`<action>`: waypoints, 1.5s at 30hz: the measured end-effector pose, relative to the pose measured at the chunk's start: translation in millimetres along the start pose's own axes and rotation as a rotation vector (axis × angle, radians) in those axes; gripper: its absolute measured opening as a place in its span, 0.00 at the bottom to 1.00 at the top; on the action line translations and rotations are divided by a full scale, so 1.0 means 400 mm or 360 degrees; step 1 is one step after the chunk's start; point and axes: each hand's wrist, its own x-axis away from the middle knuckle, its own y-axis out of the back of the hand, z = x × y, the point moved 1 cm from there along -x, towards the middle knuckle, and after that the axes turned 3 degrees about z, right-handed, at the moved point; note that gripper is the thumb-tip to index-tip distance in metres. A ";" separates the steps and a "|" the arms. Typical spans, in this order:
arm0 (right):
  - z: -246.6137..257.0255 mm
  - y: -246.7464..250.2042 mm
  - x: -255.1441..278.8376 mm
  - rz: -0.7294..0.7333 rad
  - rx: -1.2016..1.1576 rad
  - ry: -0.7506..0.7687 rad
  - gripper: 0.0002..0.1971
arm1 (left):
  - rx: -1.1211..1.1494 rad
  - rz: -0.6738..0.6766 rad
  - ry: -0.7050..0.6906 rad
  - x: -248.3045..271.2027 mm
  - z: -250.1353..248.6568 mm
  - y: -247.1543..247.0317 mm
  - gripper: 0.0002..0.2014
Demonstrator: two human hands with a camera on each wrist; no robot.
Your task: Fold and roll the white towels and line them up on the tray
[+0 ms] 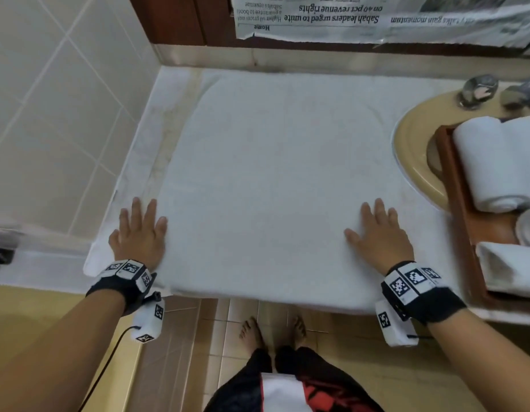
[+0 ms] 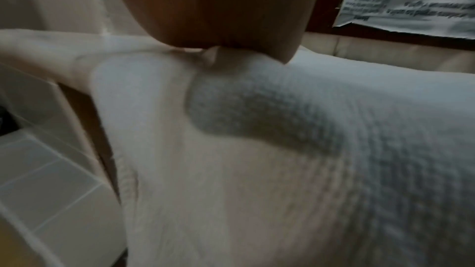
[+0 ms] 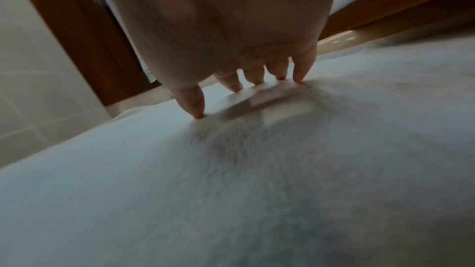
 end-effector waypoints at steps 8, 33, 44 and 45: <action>0.006 0.145 -0.069 -0.0056 -0.0213 -0.0049 0.19 | 0.0260 0.0052 0.0216 -0.014 -0.188 0.068 0.30; -0.039 0.489 -0.630 -0.0037 -0.0178 0.0163 0.13 | 0.0064 0.0380 -0.0709 0.119 -1.167 -0.097 0.25; -0.087 0.500 -0.654 -0.0128 -0.1166 -0.0215 0.12 | 0.0675 0.0576 -0.0537 0.125 -1.119 -0.030 0.08; -0.083 0.505 -0.654 -0.0137 -0.1238 -0.0239 0.12 | 0.0856 0.0637 -0.0520 0.120 -1.099 -0.001 0.07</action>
